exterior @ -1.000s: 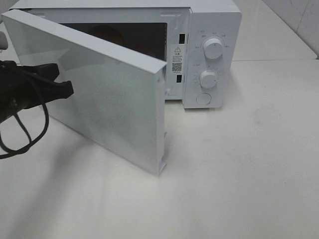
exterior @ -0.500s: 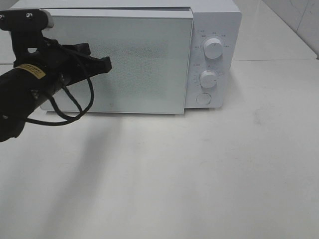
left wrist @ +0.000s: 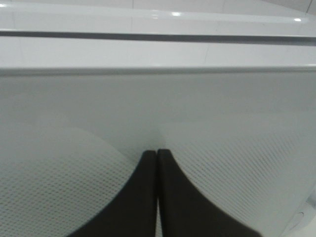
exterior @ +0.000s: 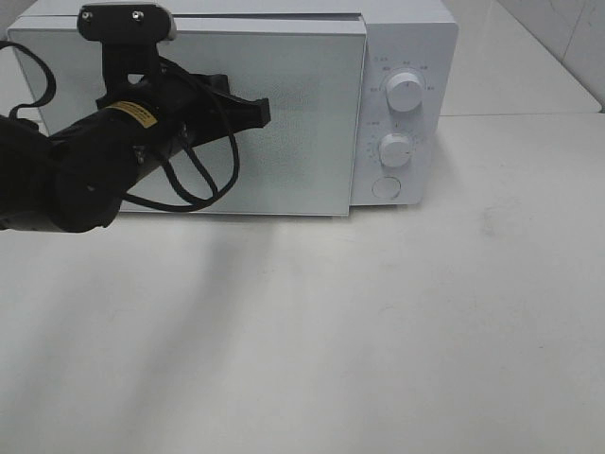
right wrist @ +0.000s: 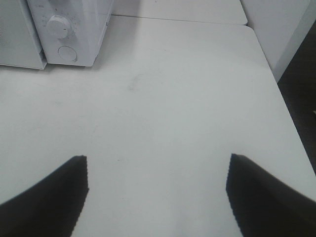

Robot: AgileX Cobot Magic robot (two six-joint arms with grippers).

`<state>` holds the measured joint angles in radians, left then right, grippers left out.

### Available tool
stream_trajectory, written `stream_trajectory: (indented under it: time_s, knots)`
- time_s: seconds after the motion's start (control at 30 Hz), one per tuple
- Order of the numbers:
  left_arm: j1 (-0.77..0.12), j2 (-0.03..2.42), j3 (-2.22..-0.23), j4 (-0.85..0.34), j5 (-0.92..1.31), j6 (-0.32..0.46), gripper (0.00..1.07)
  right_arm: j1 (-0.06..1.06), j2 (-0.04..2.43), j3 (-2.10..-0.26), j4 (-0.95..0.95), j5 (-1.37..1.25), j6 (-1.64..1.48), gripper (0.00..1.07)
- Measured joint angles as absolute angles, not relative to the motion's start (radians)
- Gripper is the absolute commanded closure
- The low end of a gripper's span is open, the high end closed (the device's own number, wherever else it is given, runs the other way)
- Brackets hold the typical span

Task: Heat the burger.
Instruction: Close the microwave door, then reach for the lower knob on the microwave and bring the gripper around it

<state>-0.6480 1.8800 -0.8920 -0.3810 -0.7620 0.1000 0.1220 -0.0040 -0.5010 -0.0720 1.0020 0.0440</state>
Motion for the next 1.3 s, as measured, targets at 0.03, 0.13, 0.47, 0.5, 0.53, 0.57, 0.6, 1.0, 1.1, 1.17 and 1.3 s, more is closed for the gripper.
stream_trajectory:
  time_s: [0.03,0.13,0.47,0.5,0.53,0.57,0.6,1.0,1.1,1.17,1.3]
  knots:
    - [-0.653,1.893,-0.915,-0.381,-0.745,0.109,1.07,0.122,-0.004,-0.501,-0.072,1.002,0.044,0.32]
    - [-0.655,1.915,-0.954,-0.373,-0.713,0.125,1.07,0.122,-0.004,-0.501,-0.072,1.002,0.044,0.32]
    - [-0.654,1.932,-1.006,-0.362,-0.644,0.165,1.07,0.122,-0.004,-0.501,-0.072,1.002,0.044,0.32]
    - [-0.654,1.931,-1.013,-0.364,-0.62,0.172,1.07,0.122,-0.004,-0.501,-0.072,1.002,0.044,0.32]
    - [-0.654,1.931,-1.013,-0.364,-0.62,0.172,1.07,0.122,-0.004,-0.501,-0.072,1.002,0.044,0.32]
    - [-0.654,1.93,-1.014,-0.365,-0.606,0.173,1.07,0.122,-0.004,-0.501,-0.072,1.002,0.044,0.32]
    - [-0.652,1.92,-1.016,-0.375,-0.557,0.173,1.07,0.122,-0.004,-0.501,-0.072,1.002,0.044,0.32]
    - [-0.627,1.775,-0.973,-0.421,-0.216,0.173,0.22,0.122,-0.004,-0.501,-0.072,1.002,0.044,0.32]
    - [-0.627,1.742,-0.968,-0.421,-0.081,0.173,0.07,0.122,-0.004,-0.501,-0.072,1.002,0.044,0.32]
    - [-0.626,1.727,-0.968,-0.421,0.008,0.173,0.09,0.122,-0.004,-0.501,-0.072,1.002,0.044,0.32]
    - [-0.626,1.692,-0.968,-0.385,0.201,0.173,0.09,0.122,-0.004,-0.501,-0.072,1.002,0.044,0.32]
